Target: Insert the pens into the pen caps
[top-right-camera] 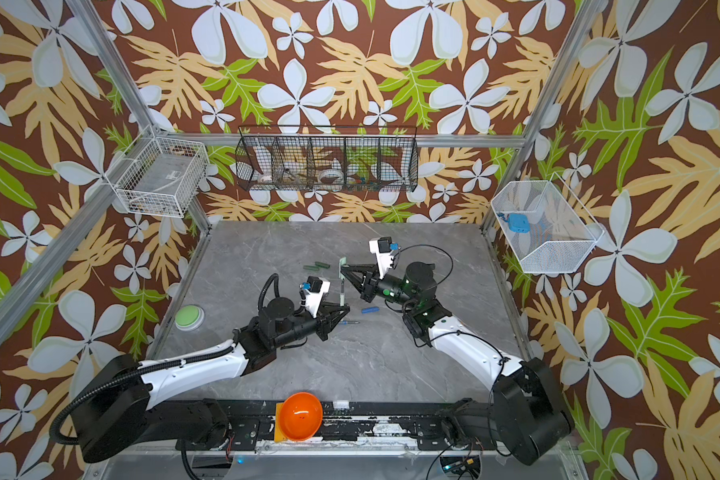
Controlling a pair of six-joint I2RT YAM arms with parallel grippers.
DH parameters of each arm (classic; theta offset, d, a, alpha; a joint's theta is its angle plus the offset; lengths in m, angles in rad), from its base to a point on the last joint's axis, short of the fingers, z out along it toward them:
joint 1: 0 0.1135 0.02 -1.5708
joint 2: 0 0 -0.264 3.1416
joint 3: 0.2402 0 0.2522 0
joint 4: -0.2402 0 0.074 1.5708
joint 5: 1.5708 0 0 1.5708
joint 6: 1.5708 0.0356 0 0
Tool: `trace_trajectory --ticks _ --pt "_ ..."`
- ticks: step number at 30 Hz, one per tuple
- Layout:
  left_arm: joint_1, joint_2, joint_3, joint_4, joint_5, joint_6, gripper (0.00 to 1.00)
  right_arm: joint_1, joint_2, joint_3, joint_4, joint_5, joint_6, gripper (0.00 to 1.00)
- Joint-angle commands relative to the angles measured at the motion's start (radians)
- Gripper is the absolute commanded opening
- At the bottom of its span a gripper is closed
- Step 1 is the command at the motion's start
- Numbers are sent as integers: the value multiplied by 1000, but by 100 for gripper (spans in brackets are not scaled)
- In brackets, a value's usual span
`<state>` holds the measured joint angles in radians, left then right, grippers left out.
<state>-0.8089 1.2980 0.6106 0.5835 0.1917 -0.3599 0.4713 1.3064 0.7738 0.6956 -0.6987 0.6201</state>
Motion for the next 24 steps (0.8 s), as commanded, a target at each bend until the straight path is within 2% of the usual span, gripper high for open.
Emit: trace_trajectory --ticks 1,15,24 --pt "-1 1 0 23 -1 4 0 1 -11 11 -5 16 -27 10" --pt "-1 -4 -8 26 -4 8 0 2 -26 29 -53 18 -58 10" --pt "-3 -21 32 -21 3 18 0 1 -13 3 -12 13 -30 10"
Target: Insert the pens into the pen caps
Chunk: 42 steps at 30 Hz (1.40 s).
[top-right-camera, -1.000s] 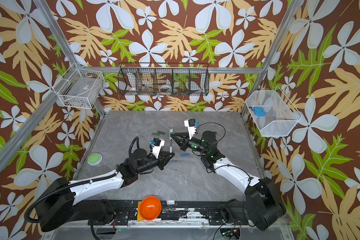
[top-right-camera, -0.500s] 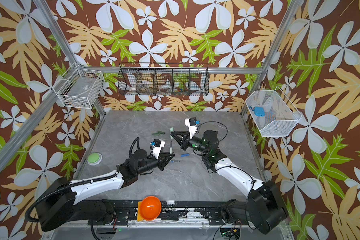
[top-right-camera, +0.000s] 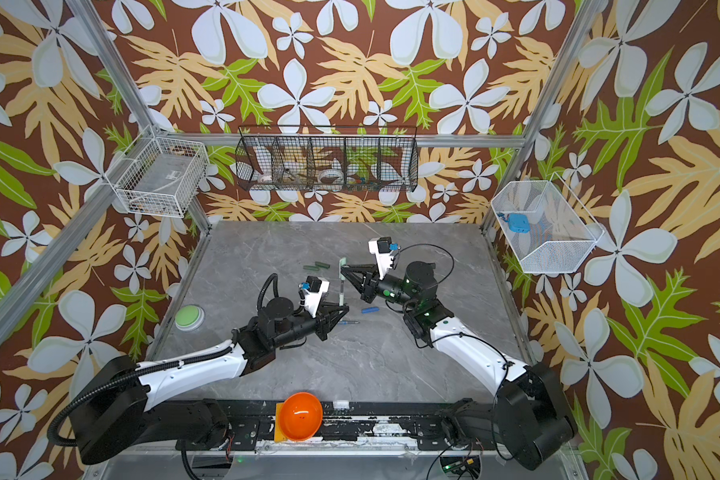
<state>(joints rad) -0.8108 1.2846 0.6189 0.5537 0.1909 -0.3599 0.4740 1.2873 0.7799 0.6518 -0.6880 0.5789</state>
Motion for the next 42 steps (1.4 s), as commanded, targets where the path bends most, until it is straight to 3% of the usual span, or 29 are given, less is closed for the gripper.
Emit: trace_trajectory --ticks 1,21,32,42 --pt "-1 -9 29 2 4 22 0 -1 7 -5 35 2 13 10" --pt "-1 -12 21 88 -45 8 0 3 -31 -43 9 -2 13 9" --pt "-1 -7 62 68 4 31 0 3 -26 -60 87 22 50 9" --pt "-13 -6 75 8 -28 77 0 3 -7 -37 86 27 39 9"
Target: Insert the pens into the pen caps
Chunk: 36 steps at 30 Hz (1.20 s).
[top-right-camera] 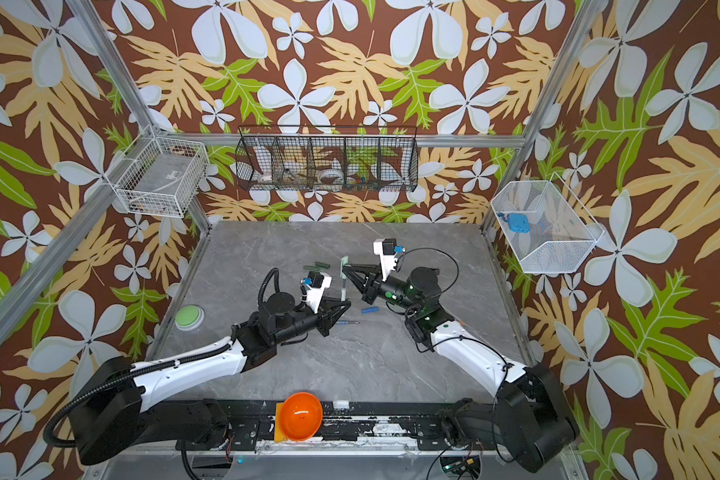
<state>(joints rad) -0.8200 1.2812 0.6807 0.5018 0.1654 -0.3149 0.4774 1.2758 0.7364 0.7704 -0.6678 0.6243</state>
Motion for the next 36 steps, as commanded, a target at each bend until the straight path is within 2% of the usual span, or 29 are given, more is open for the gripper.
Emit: trace_trajectory --ticks 1,15,28,36 --pt "-5 -3 13 60 -4 32 0 0 5 7 -34 11 -8 9" --pt "-3 -23 14 55 -48 38 0 1 -27 -20 -70 5 -30 9" --pt "-4 -11 46 104 -5 22 0 20 -33 -25 -81 43 -59 9" --pt "-4 -15 40 108 -20 24 0 23 -79 -32 -145 75 -111 10"
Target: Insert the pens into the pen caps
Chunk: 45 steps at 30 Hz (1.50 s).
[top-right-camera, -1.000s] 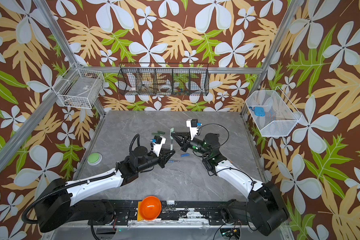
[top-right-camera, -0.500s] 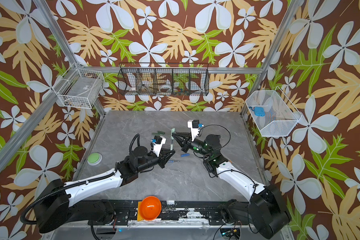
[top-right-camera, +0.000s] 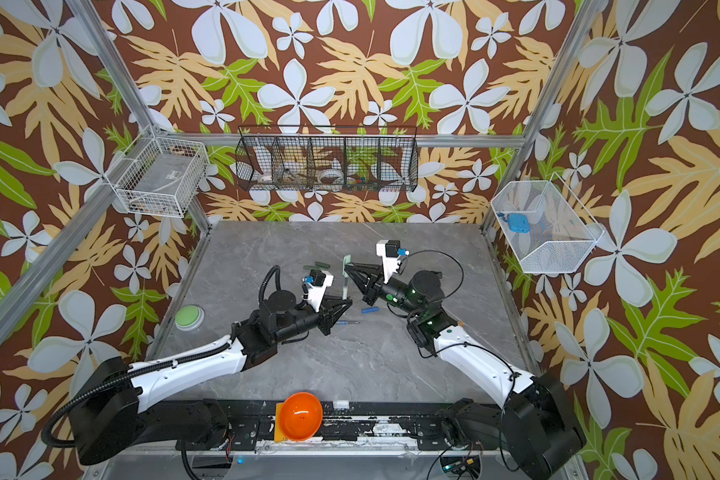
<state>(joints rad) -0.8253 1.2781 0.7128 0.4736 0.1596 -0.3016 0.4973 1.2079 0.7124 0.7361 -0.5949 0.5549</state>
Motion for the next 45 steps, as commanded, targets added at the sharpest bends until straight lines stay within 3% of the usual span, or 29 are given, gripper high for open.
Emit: trace_trajectory --ticks 1,16,23,31,37,39,41,45 --pt "2 -14 8 142 -9 9 0 6 -17 -10 -124 9 -53 10" --pt "2 1 35 147 8 20 0 7 -63 -32 -108 11 -50 9" --pt "2 27 44 101 30 21 0 8 -86 -27 -152 66 -53 9" --pt "2 22 -17 50 31 1 0 8 -91 71 -300 178 -51 9" --pt "1 -16 -79 6 3 -11 0 3 -70 209 -690 372 -106 10" --pt "2 -31 -102 11 -8 -16 0 4 -71 192 -695 345 -120 11" --pt "2 -47 -117 30 -26 -10 0 6 -87 111 -578 227 -56 11" --pt "2 -35 -86 31 -20 0 0 14 -119 62 -466 203 -34 11"
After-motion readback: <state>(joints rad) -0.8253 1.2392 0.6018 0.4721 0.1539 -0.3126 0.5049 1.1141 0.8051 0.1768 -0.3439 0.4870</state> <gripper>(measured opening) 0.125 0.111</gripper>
